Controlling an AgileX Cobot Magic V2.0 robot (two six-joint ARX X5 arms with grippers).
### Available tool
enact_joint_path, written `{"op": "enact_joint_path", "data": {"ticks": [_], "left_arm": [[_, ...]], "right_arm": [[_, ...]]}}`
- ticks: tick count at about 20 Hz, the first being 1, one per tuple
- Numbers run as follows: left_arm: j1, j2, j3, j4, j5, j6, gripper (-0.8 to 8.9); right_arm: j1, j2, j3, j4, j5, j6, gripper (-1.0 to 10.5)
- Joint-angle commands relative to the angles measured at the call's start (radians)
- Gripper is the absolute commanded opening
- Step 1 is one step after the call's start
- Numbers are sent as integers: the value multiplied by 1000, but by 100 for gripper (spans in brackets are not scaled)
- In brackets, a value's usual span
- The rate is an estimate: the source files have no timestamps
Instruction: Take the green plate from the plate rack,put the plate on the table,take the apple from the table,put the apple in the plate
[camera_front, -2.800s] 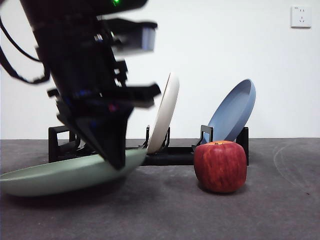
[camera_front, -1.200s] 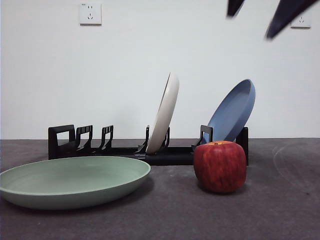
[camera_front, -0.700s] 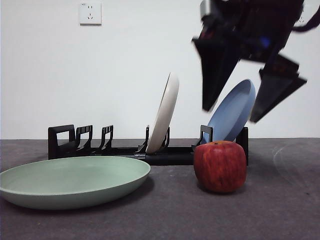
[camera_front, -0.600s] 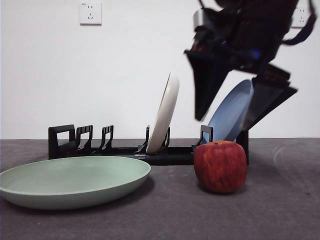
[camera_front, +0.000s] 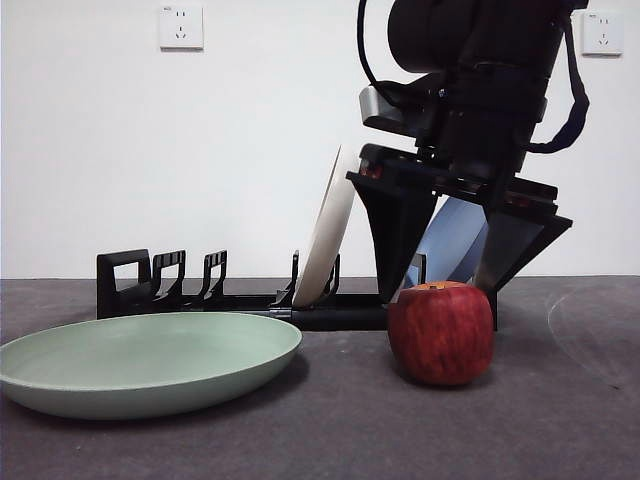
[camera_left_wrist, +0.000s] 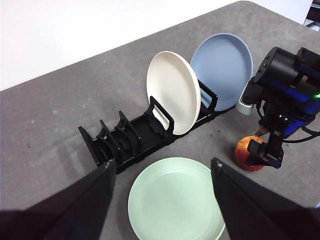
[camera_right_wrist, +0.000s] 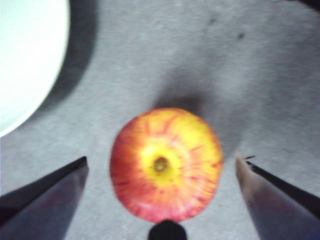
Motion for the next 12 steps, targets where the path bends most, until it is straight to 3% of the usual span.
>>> {"op": "enact_joint_path", "data": {"ticks": [1,6,12], "left_arm": [[3,3,-2,4,-5,1,322],[3,4,-2,3,-4,1,322],[3,4,-2,-2,-4,0,322]], "right_arm": [[2,14,-8,-10,-32,10,369],[2,14,-8,-30,-48,6,165],[2,14,-8,-40,-44,-9,140]]}}
